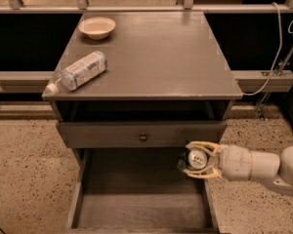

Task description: Pick green can from middle drawer and place on counter

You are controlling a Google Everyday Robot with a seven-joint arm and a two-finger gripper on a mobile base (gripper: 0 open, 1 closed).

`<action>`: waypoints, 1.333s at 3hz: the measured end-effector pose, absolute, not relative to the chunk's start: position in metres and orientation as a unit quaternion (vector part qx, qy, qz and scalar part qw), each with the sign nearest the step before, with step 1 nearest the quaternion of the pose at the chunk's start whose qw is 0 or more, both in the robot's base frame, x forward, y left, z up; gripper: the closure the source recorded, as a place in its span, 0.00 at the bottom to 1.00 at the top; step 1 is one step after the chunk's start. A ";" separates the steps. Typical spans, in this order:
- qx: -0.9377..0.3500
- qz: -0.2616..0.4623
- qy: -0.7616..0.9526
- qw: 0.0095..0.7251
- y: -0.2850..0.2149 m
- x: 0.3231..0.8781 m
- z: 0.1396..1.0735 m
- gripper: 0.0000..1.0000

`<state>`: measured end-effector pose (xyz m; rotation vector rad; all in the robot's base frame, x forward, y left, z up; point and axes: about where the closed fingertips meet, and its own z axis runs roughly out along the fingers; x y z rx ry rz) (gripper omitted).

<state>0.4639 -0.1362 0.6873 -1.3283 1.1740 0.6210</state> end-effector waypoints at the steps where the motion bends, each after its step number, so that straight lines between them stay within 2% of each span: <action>1: -0.612 0.212 0.446 0.618 -0.153 0.464 0.781 1.00; 2: -0.645 0.197 0.389 0.627 -0.158 0.481 0.874 1.00; 3: -0.662 0.197 0.357 0.629 -0.153 0.499 0.925 1.00; 4: -0.641 0.223 0.372 0.634 -0.149 0.547 0.959 1.00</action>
Offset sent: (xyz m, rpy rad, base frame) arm 0.0314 -0.0341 0.2590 -0.0562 -0.3878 0.1595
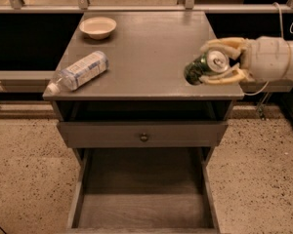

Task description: Pick green can from middle drawer and place on counter

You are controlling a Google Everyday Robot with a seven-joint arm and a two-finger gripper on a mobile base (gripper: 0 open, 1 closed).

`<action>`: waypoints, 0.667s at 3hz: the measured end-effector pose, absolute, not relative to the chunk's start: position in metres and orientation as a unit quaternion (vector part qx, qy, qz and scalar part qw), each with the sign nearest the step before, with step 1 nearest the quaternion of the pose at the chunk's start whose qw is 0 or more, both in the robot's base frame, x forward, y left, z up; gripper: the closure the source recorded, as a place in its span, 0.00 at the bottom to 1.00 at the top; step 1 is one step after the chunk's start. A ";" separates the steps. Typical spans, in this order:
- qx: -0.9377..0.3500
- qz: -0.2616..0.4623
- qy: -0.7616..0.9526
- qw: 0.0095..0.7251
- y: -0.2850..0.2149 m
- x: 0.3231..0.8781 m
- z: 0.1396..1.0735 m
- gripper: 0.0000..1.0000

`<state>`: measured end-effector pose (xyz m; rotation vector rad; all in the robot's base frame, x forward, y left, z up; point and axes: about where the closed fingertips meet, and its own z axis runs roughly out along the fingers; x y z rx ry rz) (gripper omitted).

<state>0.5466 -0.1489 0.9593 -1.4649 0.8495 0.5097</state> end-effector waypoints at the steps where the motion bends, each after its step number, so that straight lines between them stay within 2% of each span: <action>1: -0.631 0.233 0.436 0.598 -0.140 0.618 0.986 1.00; 2: -0.630 0.257 0.482 0.553 -0.109 0.661 0.995 1.00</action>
Offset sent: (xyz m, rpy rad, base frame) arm 0.1735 0.0834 0.0577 -0.1307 0.6198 -0.0977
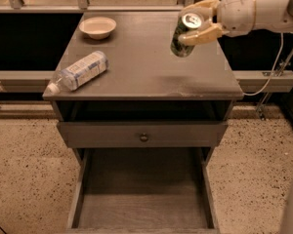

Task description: Pick green can from middle drawer and place on counter

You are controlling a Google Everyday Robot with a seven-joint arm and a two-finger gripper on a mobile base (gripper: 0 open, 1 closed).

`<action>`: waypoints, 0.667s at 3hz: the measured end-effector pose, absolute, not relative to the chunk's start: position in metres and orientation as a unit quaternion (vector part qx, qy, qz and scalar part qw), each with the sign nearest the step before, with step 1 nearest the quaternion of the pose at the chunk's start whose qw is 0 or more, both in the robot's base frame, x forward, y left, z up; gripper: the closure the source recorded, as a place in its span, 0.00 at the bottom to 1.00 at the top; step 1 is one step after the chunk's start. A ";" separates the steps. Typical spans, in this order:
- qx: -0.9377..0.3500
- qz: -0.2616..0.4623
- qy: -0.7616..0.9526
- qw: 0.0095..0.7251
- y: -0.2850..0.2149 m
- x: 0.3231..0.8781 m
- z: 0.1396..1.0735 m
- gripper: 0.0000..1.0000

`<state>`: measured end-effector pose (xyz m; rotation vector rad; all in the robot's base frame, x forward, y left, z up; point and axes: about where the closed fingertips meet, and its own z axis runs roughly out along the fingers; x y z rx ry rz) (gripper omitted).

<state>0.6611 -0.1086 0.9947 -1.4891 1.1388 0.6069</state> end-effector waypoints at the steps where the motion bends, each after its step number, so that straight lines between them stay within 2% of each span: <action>1: -0.633 0.303 0.523 0.485 -0.054 0.690 0.972 1.00; 2: -0.629 0.334 0.560 0.424 -0.007 0.706 0.949 1.00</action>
Offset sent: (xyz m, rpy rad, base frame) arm 0.0807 0.1552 -0.0676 -0.2361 0.5123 0.0692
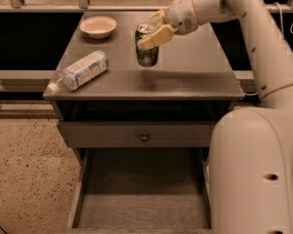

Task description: Pick green can from middle drawer and place on counter

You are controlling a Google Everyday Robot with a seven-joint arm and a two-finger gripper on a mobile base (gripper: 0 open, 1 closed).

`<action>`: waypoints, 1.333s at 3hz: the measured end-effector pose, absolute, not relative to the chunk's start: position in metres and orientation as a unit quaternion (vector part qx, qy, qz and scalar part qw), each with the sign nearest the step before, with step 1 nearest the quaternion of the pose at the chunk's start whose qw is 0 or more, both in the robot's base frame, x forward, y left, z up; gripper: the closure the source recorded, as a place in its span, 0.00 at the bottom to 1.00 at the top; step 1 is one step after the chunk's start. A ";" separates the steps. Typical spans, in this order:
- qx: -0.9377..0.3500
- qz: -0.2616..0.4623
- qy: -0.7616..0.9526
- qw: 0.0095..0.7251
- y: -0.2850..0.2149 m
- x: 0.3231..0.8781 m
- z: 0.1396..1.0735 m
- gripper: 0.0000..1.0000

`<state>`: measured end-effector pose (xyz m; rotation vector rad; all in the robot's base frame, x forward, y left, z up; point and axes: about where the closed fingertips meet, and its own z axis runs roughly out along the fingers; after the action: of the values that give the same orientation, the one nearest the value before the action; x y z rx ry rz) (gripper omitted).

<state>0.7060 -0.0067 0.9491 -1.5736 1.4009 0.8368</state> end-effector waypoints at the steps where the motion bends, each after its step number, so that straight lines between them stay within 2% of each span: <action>1: -0.621 0.353 0.585 0.383 0.020 0.716 0.930 0.82; 2: -0.612 0.362 0.599 0.370 0.027 0.725 0.915 0.59; 3: -0.611 0.363 0.598 0.371 0.033 0.728 0.913 0.27; 4: -0.611 0.364 0.597 0.371 0.036 0.729 0.912 0.05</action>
Offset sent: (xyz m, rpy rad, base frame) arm 0.0376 0.0255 -0.0473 -0.0571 0.1804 -0.0284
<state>0.7287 0.0357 0.9119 -1.5663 1.5318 0.9336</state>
